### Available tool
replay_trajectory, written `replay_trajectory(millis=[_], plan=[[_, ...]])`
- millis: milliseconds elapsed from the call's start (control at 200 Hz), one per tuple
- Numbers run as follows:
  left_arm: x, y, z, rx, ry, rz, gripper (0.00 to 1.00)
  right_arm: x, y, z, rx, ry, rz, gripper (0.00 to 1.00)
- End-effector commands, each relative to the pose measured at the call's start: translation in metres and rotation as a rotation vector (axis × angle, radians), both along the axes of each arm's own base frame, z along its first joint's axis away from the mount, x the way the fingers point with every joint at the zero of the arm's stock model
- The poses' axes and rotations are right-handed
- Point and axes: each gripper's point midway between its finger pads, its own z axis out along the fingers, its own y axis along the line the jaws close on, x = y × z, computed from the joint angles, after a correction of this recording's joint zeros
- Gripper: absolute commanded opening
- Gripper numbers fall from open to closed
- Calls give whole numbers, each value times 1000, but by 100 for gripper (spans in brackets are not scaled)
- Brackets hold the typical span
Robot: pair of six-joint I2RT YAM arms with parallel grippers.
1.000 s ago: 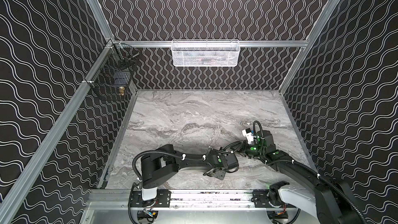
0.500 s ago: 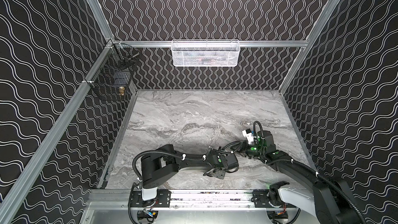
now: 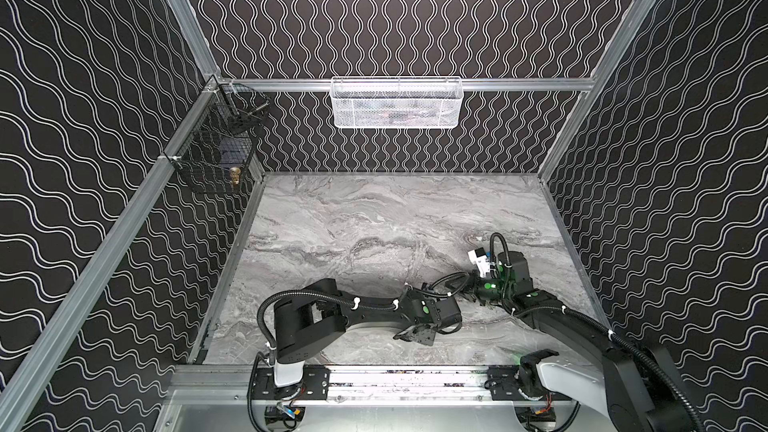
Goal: Unlock with the key
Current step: 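Lift the padlock with the left gripper while the right gripper brings the key toward it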
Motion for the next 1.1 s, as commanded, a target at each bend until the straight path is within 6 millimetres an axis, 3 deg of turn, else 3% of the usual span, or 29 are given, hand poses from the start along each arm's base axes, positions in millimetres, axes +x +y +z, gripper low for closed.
replay_trajectory(millis=[0, 225, 566, 851, 981, 1096], plan=[[-8, 18, -7, 71, 36, 14, 34, 3, 2, 7, 18, -30, 8, 0], [-2, 15, 5, 32, 1, 31, 31, 3, 1, 7, 7, -34, 7, 0], [16, 23, 46, -72, -83, 102, 27, 7, -5, 14, -60, -53, -6, 0], [72, 53, 107, -247, -217, 294, 23, 9, -5, 21, -154, -53, -32, 0], [101, 61, 132, -361, -256, 400, 17, 7, 7, 26, -187, -63, -58, 0], [117, 64, 150, -436, -272, 477, 16, -5, 30, 27, -170, -65, -55, 0]])
